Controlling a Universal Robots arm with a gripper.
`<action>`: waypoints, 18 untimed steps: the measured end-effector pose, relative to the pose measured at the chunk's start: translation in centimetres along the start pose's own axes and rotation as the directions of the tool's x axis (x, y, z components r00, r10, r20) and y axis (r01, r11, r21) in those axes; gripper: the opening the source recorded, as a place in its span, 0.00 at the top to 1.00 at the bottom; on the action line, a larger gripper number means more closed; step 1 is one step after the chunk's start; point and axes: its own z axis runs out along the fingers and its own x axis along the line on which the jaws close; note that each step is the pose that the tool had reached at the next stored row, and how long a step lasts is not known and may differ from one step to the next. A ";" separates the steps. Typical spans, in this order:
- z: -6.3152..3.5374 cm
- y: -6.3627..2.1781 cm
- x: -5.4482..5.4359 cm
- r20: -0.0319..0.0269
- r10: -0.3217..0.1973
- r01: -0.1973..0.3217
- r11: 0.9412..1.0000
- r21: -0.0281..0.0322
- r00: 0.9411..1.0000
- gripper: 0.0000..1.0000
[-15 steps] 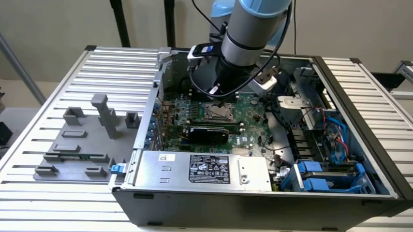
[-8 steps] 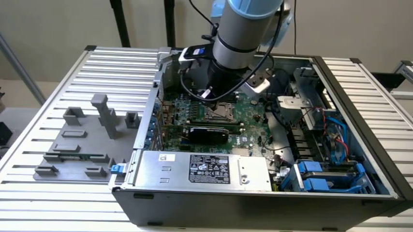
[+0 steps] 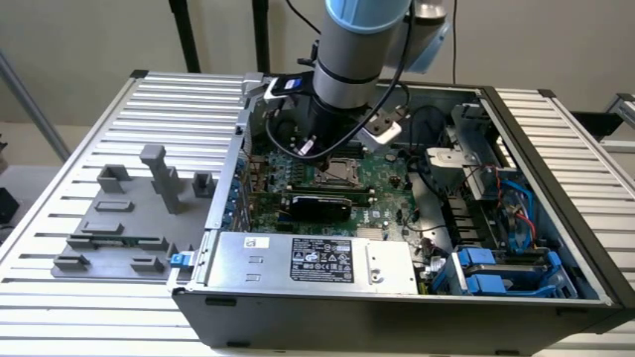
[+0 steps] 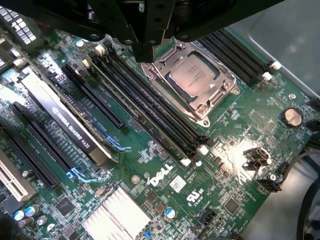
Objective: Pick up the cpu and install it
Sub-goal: 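Install the second cpu locking lever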
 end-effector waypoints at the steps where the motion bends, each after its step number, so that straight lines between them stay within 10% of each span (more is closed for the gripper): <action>1: 0.19 -0.02 0.0 -0.002 0.000 0.000 1.000 -0.001 1.000 0.89; 18: 2.83 -0.07 -0.7 0.005 0.001 -0.001 1.000 -0.003 1.000 0.89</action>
